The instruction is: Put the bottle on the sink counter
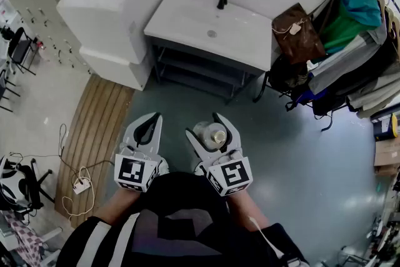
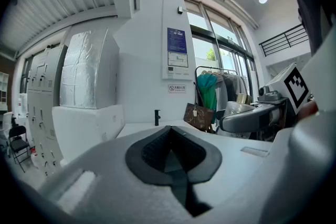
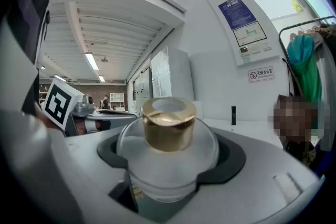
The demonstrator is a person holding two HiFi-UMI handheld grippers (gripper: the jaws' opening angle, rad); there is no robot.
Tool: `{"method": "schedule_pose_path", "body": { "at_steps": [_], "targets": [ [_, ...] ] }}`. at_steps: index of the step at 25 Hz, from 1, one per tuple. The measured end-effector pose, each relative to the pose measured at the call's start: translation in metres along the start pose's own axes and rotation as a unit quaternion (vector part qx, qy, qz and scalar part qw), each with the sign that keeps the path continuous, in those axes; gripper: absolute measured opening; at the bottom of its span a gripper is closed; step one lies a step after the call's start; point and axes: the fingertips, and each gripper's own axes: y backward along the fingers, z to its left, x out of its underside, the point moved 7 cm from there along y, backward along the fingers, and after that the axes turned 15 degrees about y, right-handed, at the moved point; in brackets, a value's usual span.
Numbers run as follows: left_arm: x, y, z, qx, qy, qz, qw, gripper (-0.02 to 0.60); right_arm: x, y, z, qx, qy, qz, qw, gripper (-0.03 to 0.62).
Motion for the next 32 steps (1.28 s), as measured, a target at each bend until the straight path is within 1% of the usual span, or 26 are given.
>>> {"method": "schedule_pose_path", "body": {
  "at_steps": [6, 12, 16, 27, 32],
  "targets": [
    [-0.002, 0.002, 0.009, 0.001, 0.000, 0.000, 1.0000, 0.002, -0.002, -0.007, 0.003, 0.004, 0.003, 0.002, 1.000, 0.341],
    [-0.004, 0.006, 0.023, 0.005, 0.000, 0.001, 1.0000, 0.002, -0.012, -0.017, 0.011, 0.001, -0.006, -0.009, 1.000, 0.342],
    [-0.005, 0.009, 0.036, 0.007, 0.001, 0.001, 1.0000, 0.002, -0.014, -0.029, 0.019, -0.001, -0.010, -0.008, 1.000, 0.342],
    [-0.006, 0.022, 0.079, 0.016, 0.010, -0.007, 0.9998, 0.002, -0.019, -0.062, 0.042, 0.023, -0.019, 0.003, 1.000, 0.342],
    [-0.004, 0.023, 0.095, 0.015, 0.020, -0.006, 0.9997, 0.000, -0.019, -0.077, 0.051, 0.019, -0.017, 0.015, 1.000, 0.342]
  ]
}}
